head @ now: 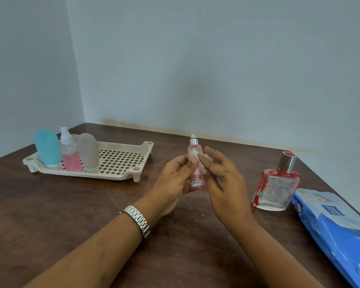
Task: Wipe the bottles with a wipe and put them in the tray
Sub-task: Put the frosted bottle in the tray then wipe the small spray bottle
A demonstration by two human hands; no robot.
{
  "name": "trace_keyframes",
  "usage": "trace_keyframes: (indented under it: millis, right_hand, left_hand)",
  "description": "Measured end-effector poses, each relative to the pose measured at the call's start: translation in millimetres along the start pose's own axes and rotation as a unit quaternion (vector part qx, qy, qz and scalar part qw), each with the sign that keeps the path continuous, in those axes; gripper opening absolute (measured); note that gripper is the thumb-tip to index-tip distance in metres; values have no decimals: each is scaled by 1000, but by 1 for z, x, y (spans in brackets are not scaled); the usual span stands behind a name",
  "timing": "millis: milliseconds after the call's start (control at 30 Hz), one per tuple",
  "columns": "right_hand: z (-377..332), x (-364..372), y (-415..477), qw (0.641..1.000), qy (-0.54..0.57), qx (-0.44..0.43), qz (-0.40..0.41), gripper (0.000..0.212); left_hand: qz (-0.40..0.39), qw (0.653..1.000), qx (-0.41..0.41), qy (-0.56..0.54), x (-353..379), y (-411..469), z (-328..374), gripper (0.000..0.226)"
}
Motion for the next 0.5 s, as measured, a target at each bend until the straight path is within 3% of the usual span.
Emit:
trace_keyframes:
  millis: [233,500]
  right_hand:
    - [-10,16,-5,998,-19,-21,-48,27]
    - [31,-21,-8,974,148,132,112,16]
  left_hand:
    - [87,987,-4,-137,-30,2,11,23]
    - [54,977,-7,-208,-13,0,8,25]
Point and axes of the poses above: each hand's wrist, its own y-axis towards the middle knuckle, its own x-axis out of the palm, z = x × y, the point moved 10 cm from there along y, towards the middle knuckle, and after that the axes turned 10 degrees about -x, right-handed, at the moved point
